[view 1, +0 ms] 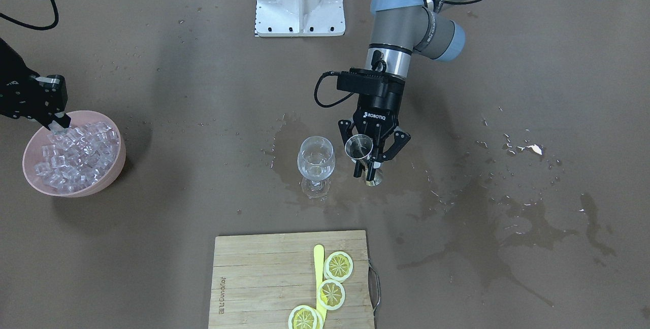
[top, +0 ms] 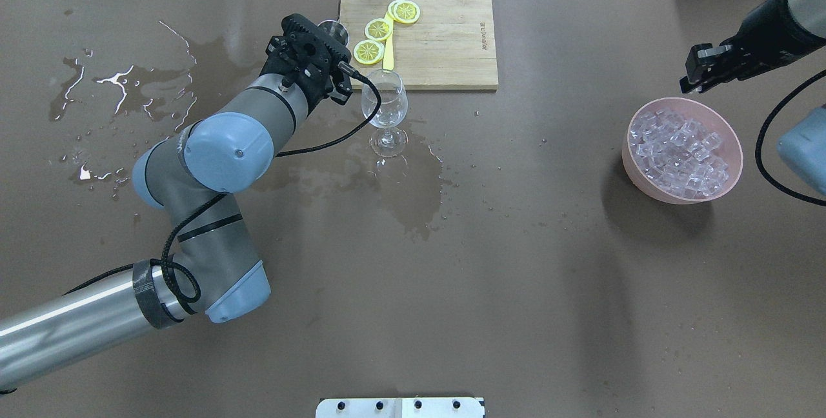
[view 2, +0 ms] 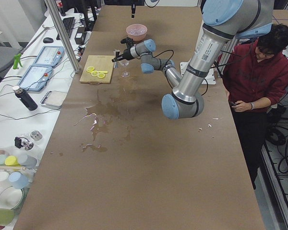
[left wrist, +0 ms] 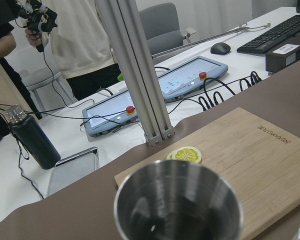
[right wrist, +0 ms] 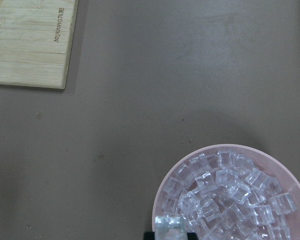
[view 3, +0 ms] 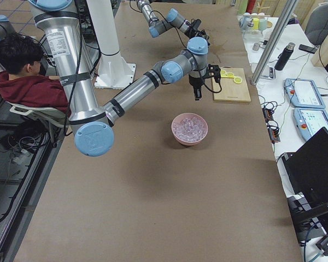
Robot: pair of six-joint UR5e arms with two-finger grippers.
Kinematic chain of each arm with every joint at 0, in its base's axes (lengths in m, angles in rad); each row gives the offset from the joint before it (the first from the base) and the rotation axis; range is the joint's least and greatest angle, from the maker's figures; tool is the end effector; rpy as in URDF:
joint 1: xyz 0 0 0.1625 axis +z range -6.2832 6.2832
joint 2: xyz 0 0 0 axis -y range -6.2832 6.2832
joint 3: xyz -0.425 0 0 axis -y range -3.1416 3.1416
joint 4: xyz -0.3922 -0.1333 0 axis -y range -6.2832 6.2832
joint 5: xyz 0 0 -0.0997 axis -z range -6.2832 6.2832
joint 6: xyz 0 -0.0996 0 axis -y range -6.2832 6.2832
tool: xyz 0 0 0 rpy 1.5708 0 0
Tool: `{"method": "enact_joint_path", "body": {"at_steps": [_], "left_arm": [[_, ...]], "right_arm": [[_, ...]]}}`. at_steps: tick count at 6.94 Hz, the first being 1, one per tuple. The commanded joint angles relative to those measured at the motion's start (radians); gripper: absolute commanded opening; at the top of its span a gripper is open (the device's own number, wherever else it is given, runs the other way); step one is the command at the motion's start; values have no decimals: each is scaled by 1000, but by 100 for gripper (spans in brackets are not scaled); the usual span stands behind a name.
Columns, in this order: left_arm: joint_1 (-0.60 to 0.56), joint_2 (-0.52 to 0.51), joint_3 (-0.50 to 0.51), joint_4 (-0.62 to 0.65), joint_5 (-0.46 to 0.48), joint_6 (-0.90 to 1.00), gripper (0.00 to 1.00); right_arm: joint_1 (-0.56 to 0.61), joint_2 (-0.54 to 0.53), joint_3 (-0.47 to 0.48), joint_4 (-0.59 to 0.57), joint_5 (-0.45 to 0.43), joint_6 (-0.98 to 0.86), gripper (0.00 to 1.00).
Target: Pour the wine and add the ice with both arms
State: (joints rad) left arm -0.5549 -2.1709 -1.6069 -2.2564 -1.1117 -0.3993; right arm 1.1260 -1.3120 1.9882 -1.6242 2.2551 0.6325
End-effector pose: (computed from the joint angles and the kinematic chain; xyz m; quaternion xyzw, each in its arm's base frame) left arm 0.4731 -0.5020 0.2056 0.5710 0.2520 0.1002 0.7749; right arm -0.1691 -0.5183 0.3324 0.0839 -0.4222 -0.0183 0.9024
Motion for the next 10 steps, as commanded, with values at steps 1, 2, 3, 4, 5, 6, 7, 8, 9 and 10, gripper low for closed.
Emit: {"method": "enact_joint_path", "body": {"at_steps": [1, 2, 3, 4, 5, 6, 7, 8, 9, 10], "left_arm": [[1, 0, -19, 46, 7, 77, 0], [4, -6, -21, 67, 41, 141, 0], [9, -10, -22, 80, 52, 178, 0], [9, -20, -25, 115, 53, 194, 0], [15, -41, -25, 142, 73, 227, 0], [24, -43, -24, 149, 79, 250, 0], [26, -44, -25, 156, 88, 276, 0], [29, -46, -22, 167, 95, 296, 0], [56, -46, -16, 167, 148, 327, 0], [79, -47, -14, 167, 180, 373, 0]], "right_arm": [[0, 0, 0, 0, 0, 0, 8], [0, 0, 0, 0, 0, 1, 8], [0, 0, 0, 1, 0, 1, 8], [0, 0, 0, 0, 0, 1, 8], [0, 0, 1, 0, 0, 1, 8], [0, 0, 3, 1, 0, 1, 8], [0, 8, 3, 0, 0, 3, 8], [0, 8, 8, 1, 1, 4, 8], [0, 11, 9, 1, 1, 4, 8], [0, 14, 8, 1, 1, 4, 8]]}}
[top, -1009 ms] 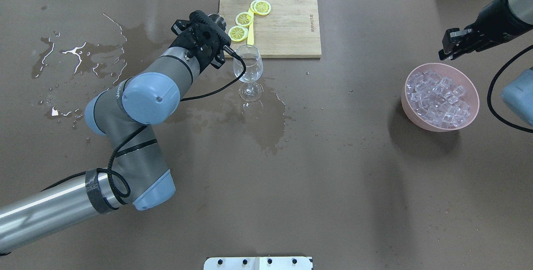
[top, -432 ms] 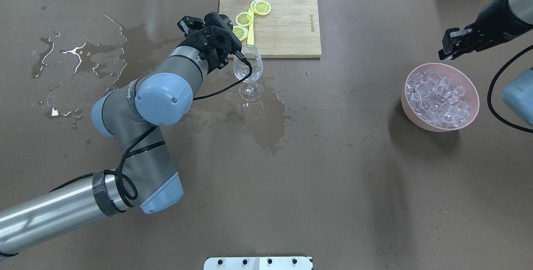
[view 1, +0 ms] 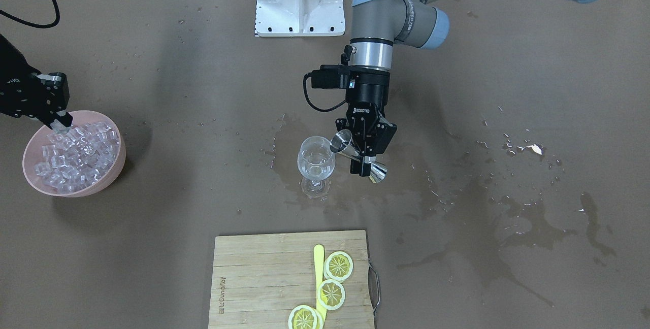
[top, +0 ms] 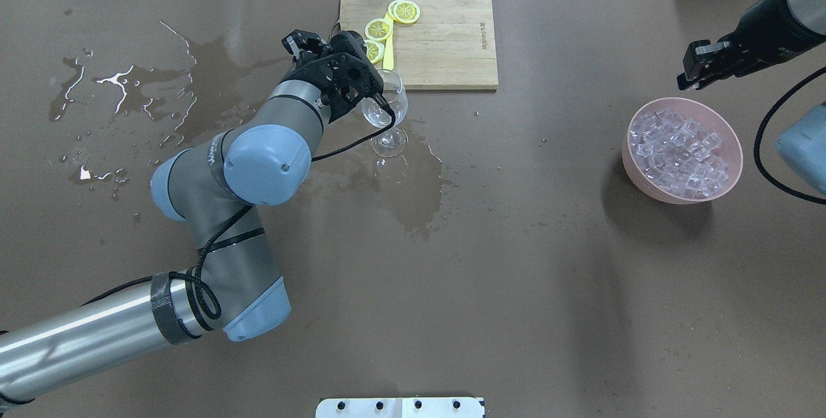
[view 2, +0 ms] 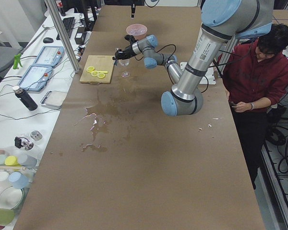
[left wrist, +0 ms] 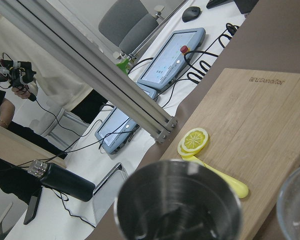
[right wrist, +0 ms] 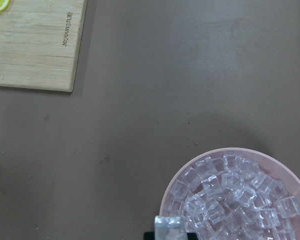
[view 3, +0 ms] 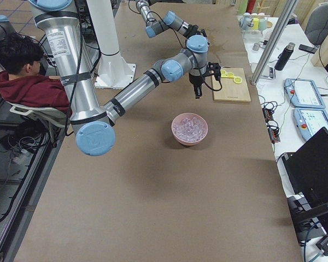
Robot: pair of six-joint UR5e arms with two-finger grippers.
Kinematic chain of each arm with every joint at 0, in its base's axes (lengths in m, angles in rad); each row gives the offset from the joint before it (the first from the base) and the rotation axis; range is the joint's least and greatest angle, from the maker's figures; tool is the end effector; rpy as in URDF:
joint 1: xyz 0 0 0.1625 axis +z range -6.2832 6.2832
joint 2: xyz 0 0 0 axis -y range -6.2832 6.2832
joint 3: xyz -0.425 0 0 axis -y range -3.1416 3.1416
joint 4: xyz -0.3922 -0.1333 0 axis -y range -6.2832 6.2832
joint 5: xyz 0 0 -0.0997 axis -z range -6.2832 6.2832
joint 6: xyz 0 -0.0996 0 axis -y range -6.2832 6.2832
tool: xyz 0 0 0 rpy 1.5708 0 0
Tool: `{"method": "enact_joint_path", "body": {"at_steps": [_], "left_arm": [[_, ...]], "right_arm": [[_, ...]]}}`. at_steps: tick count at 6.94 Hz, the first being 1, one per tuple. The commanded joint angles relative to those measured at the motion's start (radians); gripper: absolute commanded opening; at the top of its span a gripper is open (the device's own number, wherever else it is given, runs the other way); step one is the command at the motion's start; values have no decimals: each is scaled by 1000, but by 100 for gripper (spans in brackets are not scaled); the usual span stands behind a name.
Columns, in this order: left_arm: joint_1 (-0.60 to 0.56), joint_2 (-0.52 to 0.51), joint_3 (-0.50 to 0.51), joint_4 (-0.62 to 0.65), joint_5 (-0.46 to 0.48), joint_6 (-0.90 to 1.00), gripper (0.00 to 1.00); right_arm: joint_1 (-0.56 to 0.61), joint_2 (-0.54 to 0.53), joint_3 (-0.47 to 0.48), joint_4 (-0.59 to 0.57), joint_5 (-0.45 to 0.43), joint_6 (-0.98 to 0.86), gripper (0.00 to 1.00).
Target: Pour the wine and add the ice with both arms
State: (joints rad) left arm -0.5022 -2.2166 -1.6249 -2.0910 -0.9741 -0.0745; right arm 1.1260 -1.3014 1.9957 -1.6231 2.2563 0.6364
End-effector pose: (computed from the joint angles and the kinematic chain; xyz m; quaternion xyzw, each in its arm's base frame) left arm 0.4939 -0.4872 0.1839 0.5909 0.0936 0.2255 0.7689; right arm -0.1692 -0.5182 0.3233 0.0907 -0.4264 -0.0201 0.8998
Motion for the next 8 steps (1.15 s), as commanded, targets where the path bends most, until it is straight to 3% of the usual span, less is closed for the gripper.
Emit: {"method": "enact_joint_path", "body": {"at_steps": [1, 8], "left_arm": [[33, 0, 2, 8, 57, 51, 0], [34, -25, -1, 88, 78, 183, 0]], "right_arm": [[0, 5, 2, 0, 0, 0, 8], [0, 19, 2, 0, 0, 0, 7]]}}
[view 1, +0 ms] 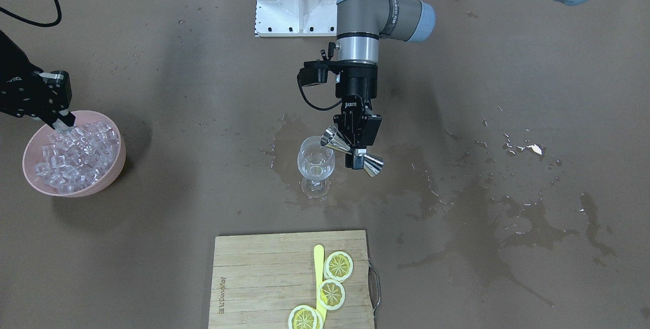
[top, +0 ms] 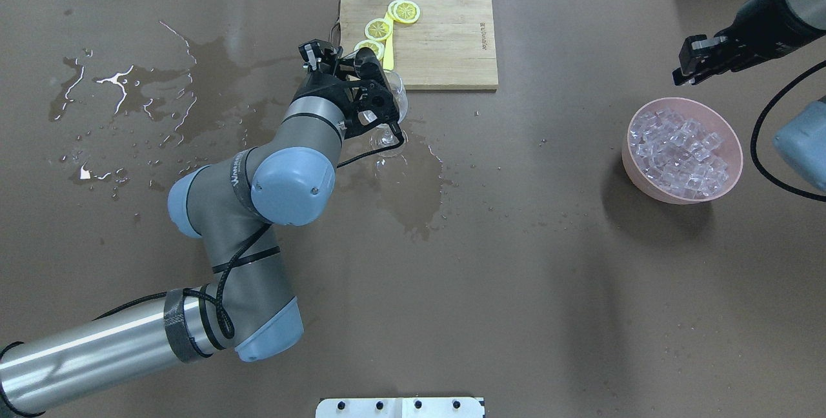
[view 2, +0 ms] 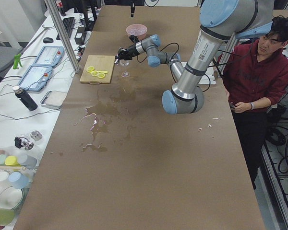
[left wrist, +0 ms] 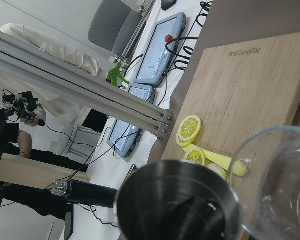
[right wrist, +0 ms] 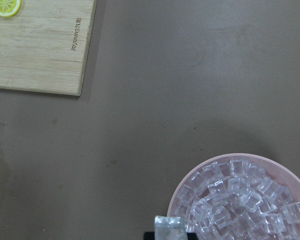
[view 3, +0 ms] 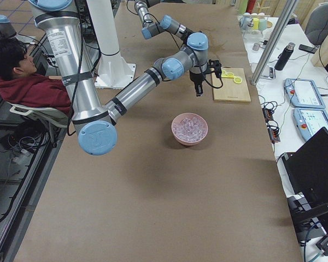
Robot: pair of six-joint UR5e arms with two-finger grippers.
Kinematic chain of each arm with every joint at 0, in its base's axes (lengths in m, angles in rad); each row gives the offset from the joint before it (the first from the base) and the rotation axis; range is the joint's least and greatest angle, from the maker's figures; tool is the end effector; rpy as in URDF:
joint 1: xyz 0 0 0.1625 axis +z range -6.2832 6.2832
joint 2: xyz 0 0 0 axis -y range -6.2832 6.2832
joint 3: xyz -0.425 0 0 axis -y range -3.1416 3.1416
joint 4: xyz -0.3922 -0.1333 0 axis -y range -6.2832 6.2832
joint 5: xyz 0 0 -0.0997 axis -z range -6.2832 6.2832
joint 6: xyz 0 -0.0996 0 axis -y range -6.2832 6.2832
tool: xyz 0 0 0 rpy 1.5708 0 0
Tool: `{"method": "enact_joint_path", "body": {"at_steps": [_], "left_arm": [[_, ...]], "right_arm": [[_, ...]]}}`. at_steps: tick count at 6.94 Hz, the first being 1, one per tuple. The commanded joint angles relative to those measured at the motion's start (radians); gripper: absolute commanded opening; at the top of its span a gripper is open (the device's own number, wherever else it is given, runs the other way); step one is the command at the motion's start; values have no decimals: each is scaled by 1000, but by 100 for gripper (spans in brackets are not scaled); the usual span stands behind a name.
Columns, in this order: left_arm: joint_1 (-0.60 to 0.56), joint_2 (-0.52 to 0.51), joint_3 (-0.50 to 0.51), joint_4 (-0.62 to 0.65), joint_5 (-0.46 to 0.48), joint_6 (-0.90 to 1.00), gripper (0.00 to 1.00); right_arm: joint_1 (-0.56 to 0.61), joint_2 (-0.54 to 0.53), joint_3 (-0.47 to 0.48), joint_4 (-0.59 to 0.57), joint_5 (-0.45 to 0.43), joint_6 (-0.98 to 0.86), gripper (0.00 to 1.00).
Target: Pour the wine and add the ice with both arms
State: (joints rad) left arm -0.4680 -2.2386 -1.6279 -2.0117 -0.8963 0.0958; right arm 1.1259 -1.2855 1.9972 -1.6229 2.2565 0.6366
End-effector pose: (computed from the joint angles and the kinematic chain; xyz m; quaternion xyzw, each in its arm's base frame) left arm 0.5076 -0.4756 0.1752 0.5883 0.0087 0.2940 0.7533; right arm -0.1701 -0.5200 0.3140 0.0978 -0.4297 -0.0231 0.8974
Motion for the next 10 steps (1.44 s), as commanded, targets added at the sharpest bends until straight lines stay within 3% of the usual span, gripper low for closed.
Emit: {"method": "enact_joint_path", "body": {"at_steps": [1, 10], "left_arm": [[0, -4, 0, 30, 2, 31, 0], [-11, -33, 3, 94, 53, 209, 0]], "right_arm": [[0, 3, 0, 0, 0, 0, 7], [-1, 72, 0, 0, -2, 25, 7]]}}
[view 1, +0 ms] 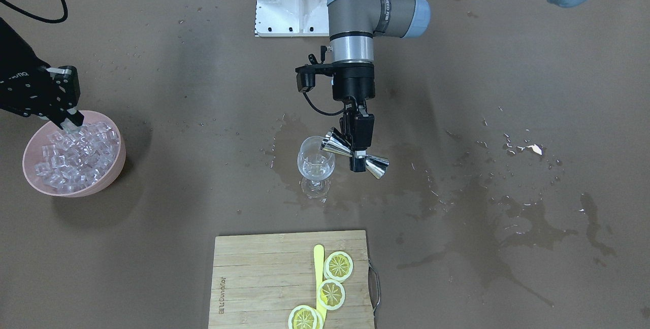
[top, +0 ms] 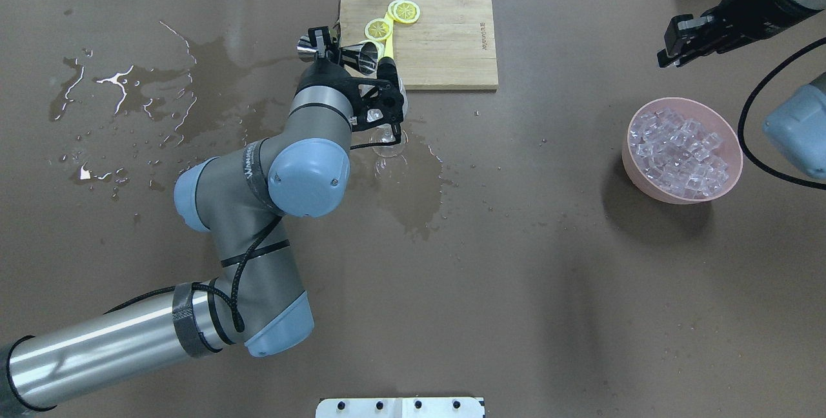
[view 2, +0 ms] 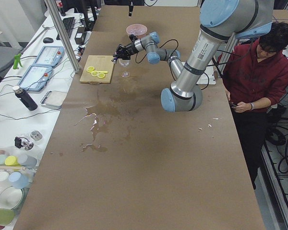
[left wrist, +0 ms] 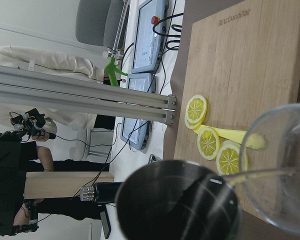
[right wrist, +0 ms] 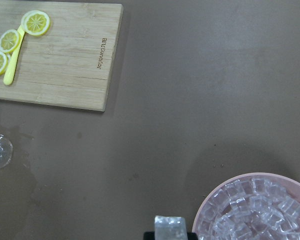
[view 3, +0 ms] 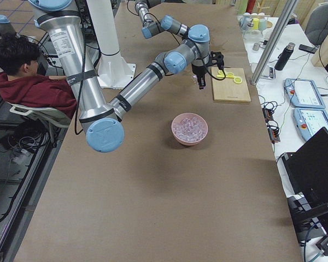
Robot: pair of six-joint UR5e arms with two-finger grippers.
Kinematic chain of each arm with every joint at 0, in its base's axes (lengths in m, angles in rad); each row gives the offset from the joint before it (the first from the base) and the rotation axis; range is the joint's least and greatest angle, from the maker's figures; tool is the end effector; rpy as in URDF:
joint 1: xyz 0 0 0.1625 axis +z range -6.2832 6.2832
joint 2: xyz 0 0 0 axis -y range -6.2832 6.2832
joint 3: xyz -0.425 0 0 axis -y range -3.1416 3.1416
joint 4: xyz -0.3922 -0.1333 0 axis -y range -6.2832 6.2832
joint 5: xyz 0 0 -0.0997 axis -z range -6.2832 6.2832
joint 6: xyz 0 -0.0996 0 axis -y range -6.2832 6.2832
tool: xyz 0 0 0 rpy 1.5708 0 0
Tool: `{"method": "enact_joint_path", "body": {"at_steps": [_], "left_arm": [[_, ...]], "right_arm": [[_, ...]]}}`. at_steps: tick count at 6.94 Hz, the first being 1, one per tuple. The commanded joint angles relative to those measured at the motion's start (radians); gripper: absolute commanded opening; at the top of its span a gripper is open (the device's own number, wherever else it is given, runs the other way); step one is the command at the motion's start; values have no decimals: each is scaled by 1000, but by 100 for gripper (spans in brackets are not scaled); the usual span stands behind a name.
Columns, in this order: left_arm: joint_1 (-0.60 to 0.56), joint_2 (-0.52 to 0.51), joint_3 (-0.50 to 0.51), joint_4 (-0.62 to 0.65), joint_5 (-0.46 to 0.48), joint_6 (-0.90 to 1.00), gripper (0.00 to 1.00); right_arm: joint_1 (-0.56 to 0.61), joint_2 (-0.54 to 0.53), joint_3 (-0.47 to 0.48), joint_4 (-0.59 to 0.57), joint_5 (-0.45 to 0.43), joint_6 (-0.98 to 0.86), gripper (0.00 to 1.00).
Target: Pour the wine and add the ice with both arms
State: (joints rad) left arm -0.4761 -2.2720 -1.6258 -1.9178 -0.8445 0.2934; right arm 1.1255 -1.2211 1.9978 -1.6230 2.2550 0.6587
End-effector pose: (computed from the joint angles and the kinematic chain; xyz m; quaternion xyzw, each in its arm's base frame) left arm 0.5049 -0.4847 0.1627 0.5691 -0.0875 0.3662 0.7310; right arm -0.1739 -0.5277 0.2786 0.1198 -0.4422 -0.0244 0.8886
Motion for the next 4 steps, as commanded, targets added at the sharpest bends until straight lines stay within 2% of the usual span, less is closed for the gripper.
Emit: {"method": "enact_joint_path", "body": {"at_steps": [1, 4], "left_arm": [[-1, 0, 0, 19, 2, 13, 0], [1, -6, 0, 43, 41, 68, 0]], "right_arm": [[-1, 20, -1, 0, 0, 2, 7], [-1, 44, -8, 0, -3, 4, 7]]}}
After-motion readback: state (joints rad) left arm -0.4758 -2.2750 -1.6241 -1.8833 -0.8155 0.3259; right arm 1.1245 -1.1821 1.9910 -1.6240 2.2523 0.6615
